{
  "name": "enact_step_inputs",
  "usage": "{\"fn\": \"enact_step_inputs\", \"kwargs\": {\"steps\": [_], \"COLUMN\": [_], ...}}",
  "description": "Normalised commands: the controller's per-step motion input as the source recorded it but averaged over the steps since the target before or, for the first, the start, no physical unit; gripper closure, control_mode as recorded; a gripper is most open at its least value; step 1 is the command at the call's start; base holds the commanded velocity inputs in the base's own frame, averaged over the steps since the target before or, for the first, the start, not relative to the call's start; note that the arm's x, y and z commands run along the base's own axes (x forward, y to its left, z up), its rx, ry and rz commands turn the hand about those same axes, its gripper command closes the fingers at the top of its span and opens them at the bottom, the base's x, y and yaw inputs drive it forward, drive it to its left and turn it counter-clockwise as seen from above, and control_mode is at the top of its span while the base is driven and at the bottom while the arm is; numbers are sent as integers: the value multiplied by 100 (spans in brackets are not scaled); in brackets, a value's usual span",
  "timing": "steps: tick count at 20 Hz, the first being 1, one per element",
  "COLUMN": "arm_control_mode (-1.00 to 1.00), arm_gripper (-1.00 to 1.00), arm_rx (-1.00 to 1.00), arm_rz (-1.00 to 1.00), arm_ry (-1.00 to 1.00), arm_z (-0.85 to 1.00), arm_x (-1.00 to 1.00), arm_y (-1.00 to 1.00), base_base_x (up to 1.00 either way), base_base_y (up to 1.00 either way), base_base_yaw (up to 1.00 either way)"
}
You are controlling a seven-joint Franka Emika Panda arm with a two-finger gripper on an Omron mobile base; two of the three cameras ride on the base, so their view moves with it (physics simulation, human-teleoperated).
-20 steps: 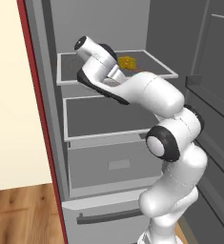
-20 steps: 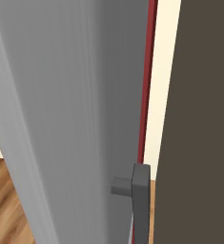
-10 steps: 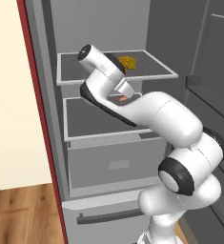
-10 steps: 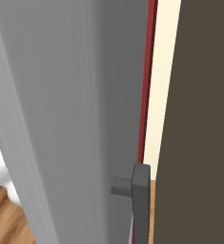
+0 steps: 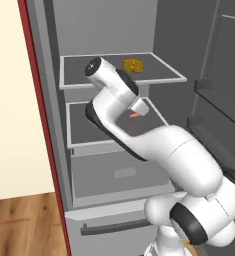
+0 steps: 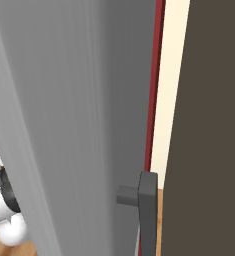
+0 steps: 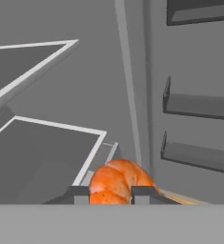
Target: Take the cheese, shrimp, and mushroom from the fridge and place them on the plate on the dining counter to create an appetizer plate.
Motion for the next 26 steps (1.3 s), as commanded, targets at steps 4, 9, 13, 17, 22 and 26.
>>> {"fn": "enact_step_inputs", "kwargs": {"steps": [4, 9, 13, 17, 22, 26], "arm_control_mode": [100, 100, 100, 100, 100, 100], "arm_gripper": [100, 100, 100, 100, 100, 100], "arm_rx": [0, 0, 0, 0, 0, 0], "arm_rz": [0, 0, 0, 0, 0, 0], "arm_ry": [0, 0, 0, 0, 0, 0], "arm_z": [-3, 0, 0, 0, 0, 0], "arm_x": [-41, 0, 0, 0, 0, 0], "arm_y": [0, 0, 0, 0, 0, 0], "base_base_x": [-15, -65, -55, -34, -43, -84], "base_base_y": [0, 12, 49, 91, 100, 68], "base_base_yaw": [0, 0, 0, 0, 0, 7]}}
